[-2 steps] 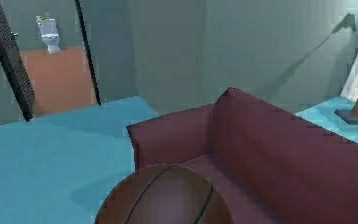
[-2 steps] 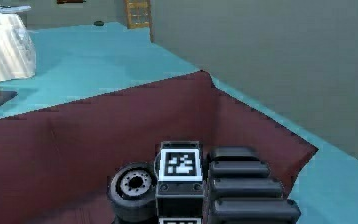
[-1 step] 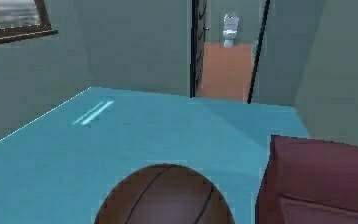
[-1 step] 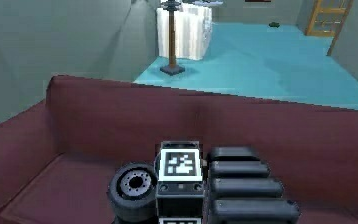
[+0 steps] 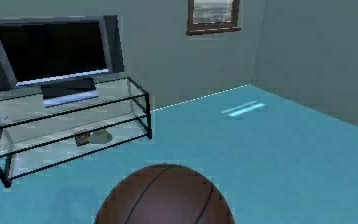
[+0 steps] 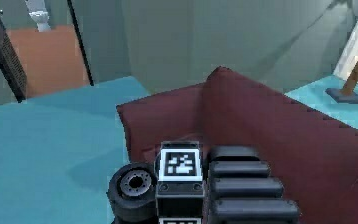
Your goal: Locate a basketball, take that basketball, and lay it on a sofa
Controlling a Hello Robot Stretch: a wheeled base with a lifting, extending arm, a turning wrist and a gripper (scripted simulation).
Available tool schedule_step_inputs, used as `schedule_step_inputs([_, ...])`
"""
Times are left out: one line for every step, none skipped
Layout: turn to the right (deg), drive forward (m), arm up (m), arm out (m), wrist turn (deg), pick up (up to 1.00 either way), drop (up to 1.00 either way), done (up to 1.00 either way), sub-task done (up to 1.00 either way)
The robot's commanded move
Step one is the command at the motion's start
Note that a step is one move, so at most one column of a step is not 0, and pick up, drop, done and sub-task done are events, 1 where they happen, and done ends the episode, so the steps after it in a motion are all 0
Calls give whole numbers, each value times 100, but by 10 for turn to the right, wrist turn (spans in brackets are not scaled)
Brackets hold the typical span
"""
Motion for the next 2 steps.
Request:
schedule_step_inputs([-90,0,0,0,0,0,0,0,0])
schedule_step_inputs([-450,0,0,0,0,0,0,0,0])
